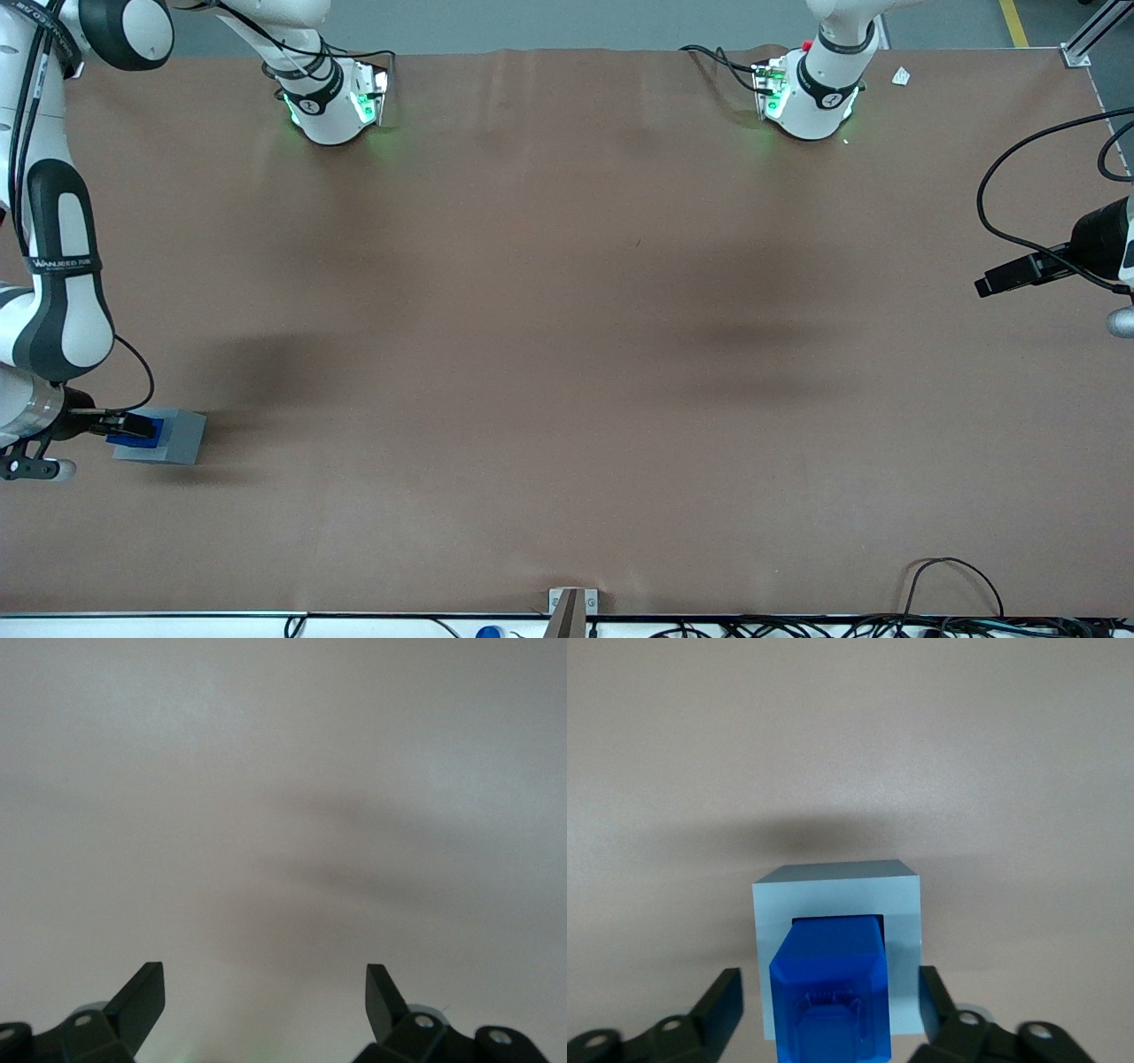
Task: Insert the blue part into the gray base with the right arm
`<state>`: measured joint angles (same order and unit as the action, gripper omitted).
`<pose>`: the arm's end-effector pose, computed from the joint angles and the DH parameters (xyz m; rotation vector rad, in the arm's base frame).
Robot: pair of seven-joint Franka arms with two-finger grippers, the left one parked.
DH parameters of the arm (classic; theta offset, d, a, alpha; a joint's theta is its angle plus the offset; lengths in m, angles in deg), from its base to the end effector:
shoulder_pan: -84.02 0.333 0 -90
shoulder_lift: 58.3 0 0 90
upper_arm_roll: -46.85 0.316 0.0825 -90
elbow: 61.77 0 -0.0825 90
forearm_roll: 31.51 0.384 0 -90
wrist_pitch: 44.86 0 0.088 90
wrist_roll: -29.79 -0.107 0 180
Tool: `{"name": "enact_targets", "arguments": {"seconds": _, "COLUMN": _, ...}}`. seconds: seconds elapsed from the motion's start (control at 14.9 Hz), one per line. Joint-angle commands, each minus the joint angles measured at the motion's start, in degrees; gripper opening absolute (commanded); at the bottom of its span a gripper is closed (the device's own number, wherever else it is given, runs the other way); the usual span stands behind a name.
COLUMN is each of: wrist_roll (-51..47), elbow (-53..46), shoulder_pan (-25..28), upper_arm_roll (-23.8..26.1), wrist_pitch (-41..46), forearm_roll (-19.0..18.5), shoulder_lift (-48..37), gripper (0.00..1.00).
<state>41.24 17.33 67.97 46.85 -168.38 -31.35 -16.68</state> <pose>0.7082 -0.2036 0.2866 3.1288 -0.1280 0.0752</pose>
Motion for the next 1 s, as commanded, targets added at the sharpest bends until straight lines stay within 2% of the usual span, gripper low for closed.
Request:
{"name": "enact_targets", "arguments": {"seconds": 0.0, "wrist_roll": 0.5, "elbow": -1.0, "shoulder_pan": -1.0, "upper_arm_roll": 0.9, "wrist_pitch": -0.1, "forearm_roll": 0.9, "shoulder_lift": 0.5, "gripper": 0.98}}
{"name": "enact_targets", "arguments": {"seconds": 0.33, "wrist_roll": 0.8, "elbow": -0.7, "shoulder_pan": -0.5, "upper_arm_roll": 1.0, "wrist_pitch": 1.9, "forearm_roll": 0.9, "shoulder_lift": -1.2, "gripper": 1.00}}
{"name": "enact_targets", "arguments": {"seconds": 0.74, "wrist_roll": 0.1, "elbow": -0.4, "shoulder_pan": 0.3, "upper_arm_roll": 2.1, "wrist_pitch": 18.6, "forearm_roll": 1.1, "shoulder_lift": -11.4, "gripper": 1.00}}
{"name": "enact_targets", "arguments": {"seconds": 0.94, "wrist_roll": -0.2, "elbow": 0.7, "shoulder_pan": 1.4, "upper_arm_roll": 2.0, "wrist_pitch": 23.4, "forearm_roll": 1.5, "shoulder_lift": -17.9, "gripper": 1.00}}
